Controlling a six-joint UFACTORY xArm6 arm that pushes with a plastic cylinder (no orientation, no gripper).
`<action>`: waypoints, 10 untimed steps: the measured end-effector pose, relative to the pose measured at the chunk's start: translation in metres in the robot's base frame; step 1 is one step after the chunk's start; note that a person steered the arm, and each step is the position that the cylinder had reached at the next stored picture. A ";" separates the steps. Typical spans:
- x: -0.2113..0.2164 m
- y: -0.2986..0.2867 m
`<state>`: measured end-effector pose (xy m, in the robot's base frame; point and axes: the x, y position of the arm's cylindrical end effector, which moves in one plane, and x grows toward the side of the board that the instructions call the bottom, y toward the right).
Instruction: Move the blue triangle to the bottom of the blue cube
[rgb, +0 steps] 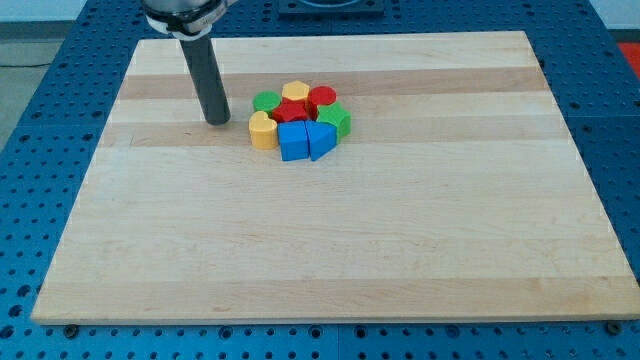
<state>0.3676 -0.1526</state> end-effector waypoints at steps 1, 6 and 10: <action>0.014 0.008; 0.033 0.073; 0.033 0.108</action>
<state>0.4001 -0.0447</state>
